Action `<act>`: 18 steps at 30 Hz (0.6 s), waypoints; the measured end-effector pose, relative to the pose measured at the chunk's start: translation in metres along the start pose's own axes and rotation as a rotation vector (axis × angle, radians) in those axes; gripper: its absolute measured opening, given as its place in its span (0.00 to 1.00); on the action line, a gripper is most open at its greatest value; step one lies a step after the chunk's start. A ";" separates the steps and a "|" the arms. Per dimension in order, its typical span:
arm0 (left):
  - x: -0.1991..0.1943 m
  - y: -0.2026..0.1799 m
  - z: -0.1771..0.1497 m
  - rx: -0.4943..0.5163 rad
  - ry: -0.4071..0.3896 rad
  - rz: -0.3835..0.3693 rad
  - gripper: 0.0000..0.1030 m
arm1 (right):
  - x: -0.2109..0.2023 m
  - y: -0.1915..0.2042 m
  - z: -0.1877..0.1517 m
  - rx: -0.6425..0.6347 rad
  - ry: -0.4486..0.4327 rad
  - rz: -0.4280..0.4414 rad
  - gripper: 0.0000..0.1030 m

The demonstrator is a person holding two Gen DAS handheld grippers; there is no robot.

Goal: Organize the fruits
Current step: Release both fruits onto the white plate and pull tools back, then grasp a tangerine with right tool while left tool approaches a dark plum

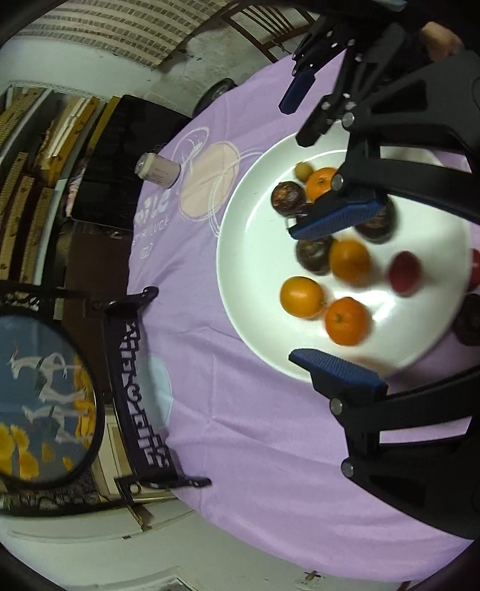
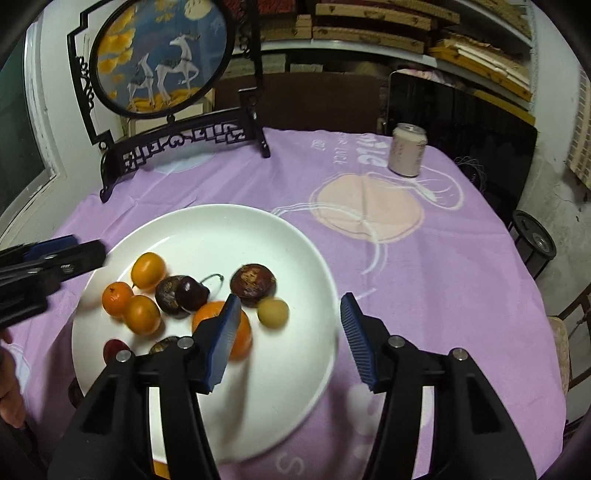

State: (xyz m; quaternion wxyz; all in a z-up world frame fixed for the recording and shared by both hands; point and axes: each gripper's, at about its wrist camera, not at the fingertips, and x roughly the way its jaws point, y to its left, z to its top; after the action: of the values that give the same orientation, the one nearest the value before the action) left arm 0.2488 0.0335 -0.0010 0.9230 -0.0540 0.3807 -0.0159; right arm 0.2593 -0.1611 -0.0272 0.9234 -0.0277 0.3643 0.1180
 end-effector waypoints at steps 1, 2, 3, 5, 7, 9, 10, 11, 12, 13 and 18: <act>-0.007 0.003 -0.005 -0.011 -0.007 -0.003 0.61 | -0.001 -0.001 -0.003 0.001 -0.002 -0.003 0.55; -0.016 0.007 -0.013 -0.026 -0.018 -0.003 0.61 | -0.003 -0.003 -0.008 0.003 -0.001 -0.007 0.55; -0.023 0.009 -0.019 -0.031 -0.025 -0.002 0.61 | -0.006 -0.004 -0.012 0.005 0.000 -0.005 0.55; -0.041 0.014 -0.038 -0.046 -0.043 -0.005 0.61 | -0.015 -0.004 -0.023 0.007 0.007 0.015 0.55; -0.056 0.021 -0.060 -0.048 -0.046 -0.012 0.61 | -0.030 -0.004 -0.039 0.020 0.017 0.035 0.55; -0.073 0.029 -0.091 -0.037 -0.038 0.002 0.61 | -0.052 0.002 -0.063 0.020 0.030 0.070 0.55; -0.079 0.034 -0.103 -0.034 -0.031 0.012 0.61 | -0.060 0.006 -0.072 0.014 0.038 0.078 0.55; -0.083 0.037 -0.112 -0.034 -0.022 0.018 0.61 | -0.070 0.011 -0.083 0.005 0.046 0.090 0.55; -0.088 0.042 -0.120 -0.032 -0.014 0.023 0.61 | -0.083 0.017 -0.098 -0.010 0.056 0.118 0.55; -0.092 0.046 -0.127 -0.031 -0.008 0.029 0.61 | -0.091 0.022 -0.107 -0.024 0.064 0.139 0.55; -0.099 0.060 -0.144 -0.055 0.011 0.049 0.61 | -0.110 0.059 -0.144 -0.142 0.129 0.216 0.55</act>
State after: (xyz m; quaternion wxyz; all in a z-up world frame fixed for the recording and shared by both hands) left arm 0.0763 0.0875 -0.0392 0.9191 -0.0701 0.3873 0.0169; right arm 0.0714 -0.1449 -0.0555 0.8756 -0.0612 0.4146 0.2401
